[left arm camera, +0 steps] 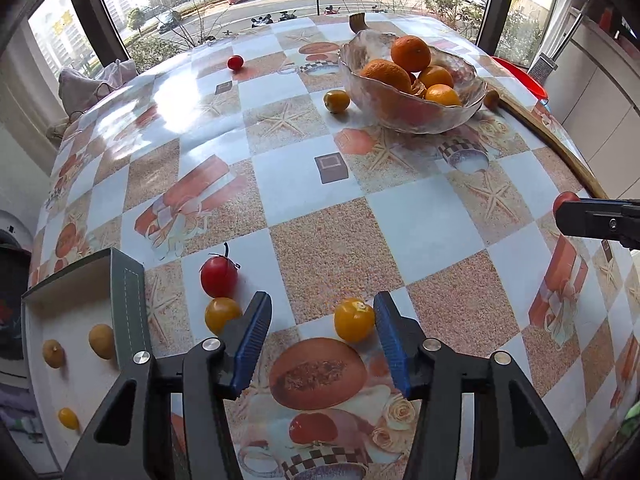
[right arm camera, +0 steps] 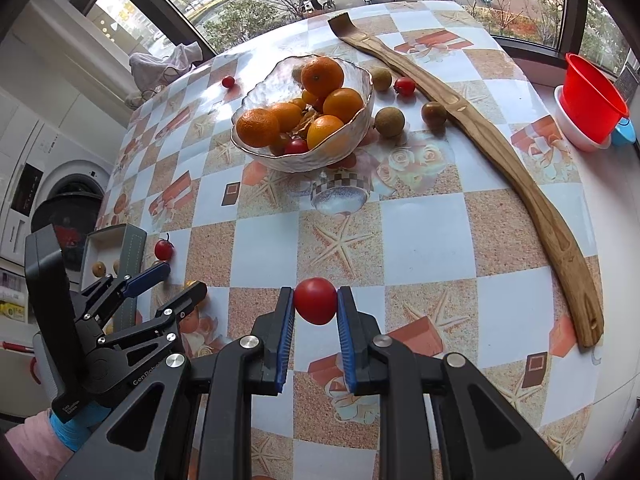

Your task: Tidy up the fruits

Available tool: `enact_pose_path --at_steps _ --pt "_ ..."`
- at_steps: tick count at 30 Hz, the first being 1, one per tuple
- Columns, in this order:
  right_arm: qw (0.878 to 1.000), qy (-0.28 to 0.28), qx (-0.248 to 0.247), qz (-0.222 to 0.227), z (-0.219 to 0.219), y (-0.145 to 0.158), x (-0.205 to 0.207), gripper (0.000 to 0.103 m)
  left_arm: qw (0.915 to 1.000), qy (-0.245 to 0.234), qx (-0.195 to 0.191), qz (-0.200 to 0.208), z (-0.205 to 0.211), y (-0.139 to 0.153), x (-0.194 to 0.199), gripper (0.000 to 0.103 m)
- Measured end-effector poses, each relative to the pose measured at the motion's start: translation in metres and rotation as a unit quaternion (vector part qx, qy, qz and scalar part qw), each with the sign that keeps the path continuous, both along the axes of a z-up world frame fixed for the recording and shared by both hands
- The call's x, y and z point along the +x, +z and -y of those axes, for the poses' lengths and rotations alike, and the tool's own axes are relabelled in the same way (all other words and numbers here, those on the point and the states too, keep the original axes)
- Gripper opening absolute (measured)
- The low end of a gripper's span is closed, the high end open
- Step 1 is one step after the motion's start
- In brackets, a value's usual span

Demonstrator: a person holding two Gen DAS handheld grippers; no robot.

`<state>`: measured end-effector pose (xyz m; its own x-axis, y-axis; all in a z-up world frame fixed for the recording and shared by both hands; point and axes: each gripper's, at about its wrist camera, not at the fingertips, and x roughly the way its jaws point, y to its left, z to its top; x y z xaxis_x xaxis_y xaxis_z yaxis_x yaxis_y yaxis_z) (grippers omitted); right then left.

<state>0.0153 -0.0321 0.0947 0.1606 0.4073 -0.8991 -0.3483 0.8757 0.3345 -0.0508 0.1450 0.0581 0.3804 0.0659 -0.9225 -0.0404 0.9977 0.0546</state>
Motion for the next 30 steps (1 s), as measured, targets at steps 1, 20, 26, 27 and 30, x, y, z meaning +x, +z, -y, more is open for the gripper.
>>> enact_pose_path --at_steps 1,20,26,27,30 --pt "1.0 -0.001 0.0 -0.001 0.001 -0.001 0.001 0.023 1.0 -0.006 0.006 -0.003 0.003 -0.002 0.002 0.054" --pt "1.0 0.009 -0.005 -0.002 -0.006 0.003 -0.008 0.023 0.9935 0.068 -0.09 0.012 0.004 0.025 -0.025 0.019" --pt "1.0 0.021 -0.009 -0.001 -0.025 0.007 -0.022 0.023 0.9906 0.084 -0.105 0.024 -0.006 0.036 -0.045 0.019" --pt "1.0 0.024 -0.009 0.0 -0.029 0.008 -0.025 0.023 0.9902 0.085 -0.108 0.027 -0.009 0.04 -0.05 0.019" --pt "0.999 0.034 -0.008 0.001 -0.044 0.011 -0.035 0.023 0.9879 0.095 -0.117 0.036 -0.02 0.048 -0.063 0.019"
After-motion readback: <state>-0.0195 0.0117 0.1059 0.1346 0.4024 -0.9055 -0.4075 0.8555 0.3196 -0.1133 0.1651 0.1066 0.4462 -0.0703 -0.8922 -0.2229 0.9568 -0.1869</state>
